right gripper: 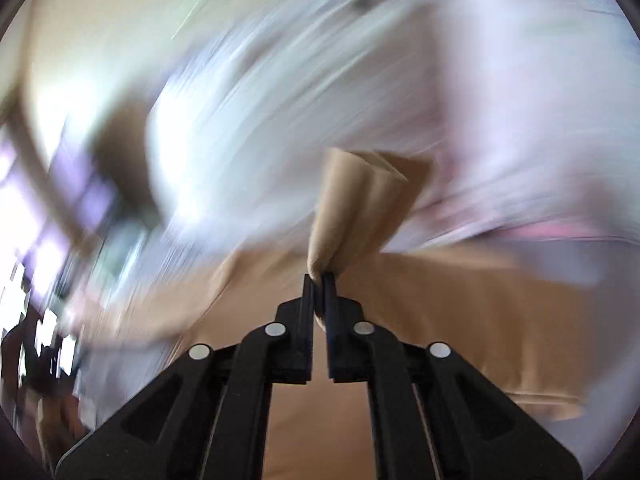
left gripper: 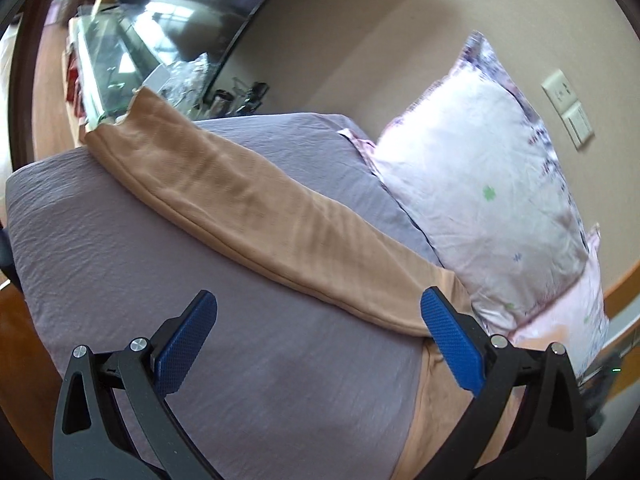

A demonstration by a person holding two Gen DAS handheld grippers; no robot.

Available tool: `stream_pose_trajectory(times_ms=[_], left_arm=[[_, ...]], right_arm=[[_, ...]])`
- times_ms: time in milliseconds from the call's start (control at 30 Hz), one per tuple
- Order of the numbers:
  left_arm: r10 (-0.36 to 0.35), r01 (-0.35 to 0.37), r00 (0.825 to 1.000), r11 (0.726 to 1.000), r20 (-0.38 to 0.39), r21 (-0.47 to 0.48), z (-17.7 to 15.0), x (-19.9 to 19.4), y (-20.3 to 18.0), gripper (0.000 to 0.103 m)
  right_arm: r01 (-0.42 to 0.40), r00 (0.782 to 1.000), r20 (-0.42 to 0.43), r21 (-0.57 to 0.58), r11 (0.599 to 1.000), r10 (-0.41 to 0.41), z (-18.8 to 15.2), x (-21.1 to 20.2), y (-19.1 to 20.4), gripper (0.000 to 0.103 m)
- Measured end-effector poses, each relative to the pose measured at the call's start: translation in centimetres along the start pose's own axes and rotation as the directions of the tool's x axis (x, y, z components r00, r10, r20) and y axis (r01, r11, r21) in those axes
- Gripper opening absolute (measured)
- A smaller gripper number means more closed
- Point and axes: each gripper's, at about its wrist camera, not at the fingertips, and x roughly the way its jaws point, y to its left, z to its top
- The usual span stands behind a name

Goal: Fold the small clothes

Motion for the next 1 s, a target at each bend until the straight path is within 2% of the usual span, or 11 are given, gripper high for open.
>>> stream_pose_trajectory(times_ms=[33,67,300,367,533,700,800,833,867,933,1000], left_arm=[[0.006,-0.006,1.000,1.000,0.001,-0.017,0.3,-0.1,0.5,0.102],[0.009,-0.009,1.000,0.999,0.002,-0.032,0.5,-0.2,0.9,0.102],[0.043,-0.046,0.999,0.986,-0.021,-0.161,2.5,0.6,3.8,0.102],[0.048,-0.054,0.998,0.979,-0.037,-0.196,2.7,1.1,4.5,0.102],[0.056,-0.063,0.998,0.963,-0.034,-0.262,4.2,1.6,5.6,0.098],[0.113,-0.128,0.991,0.946,-0.069,-0.299,6.3,2.7,6.3,0.075],[0.126,-0.157,0.986,0.922,-0.109,-0.354,7.0,3.1,7.5,0.038],[0.129,-0.169,0.983,0.916,-0.132,-0.365,7.1,3.5,8.0,0.018],[0.127,-0.171,0.982,0.914,-0.141,-0.368,7.2,3.8,8.2,0.010],[0.158,-0.195,0.978,0.924,-0.138,-0.328,7.3,4.0,7.4,0.008],[0.185,-0.196,0.980,0.961,-0.075,-0.194,7.5,3.4,3.5,0.007]], right_arm=[[-0.064,0.993,-0.105,-0.012,0.998,0.062,-0.4,3.3,2.1,0.014],[-0.080,0.989,-0.128,-0.022,0.997,0.076,-0.6,4.7,3.1,0.015],[-0.022,0.976,-0.219,-0.022,1.000,0.017,-1.1,11.0,4.0,0.017],[-0.017,0.979,-0.202,-0.050,0.999,0.006,-1.4,10.5,4.7,0.019],[-0.076,0.985,-0.151,0.032,0.997,0.080,-1.5,7.9,3.9,0.048],[-0.132,0.983,-0.117,0.067,0.989,0.140,-2.4,5.2,3.0,0.057],[-0.159,0.982,-0.085,0.084,0.984,0.166,-2.7,3.2,1.9,0.059],[-0.167,0.982,-0.068,0.090,0.982,0.173,-2.7,2.4,1.5,0.060],[-0.171,0.983,-0.050,0.096,0.980,0.177,-2.6,1.7,1.0,0.061],[-0.170,0.985,-0.009,0.104,0.980,0.172,-2.7,0.0,-0.2,0.064],[-0.152,0.988,0.049,0.113,0.982,0.147,-2.6,-2.0,-1.9,0.065]])
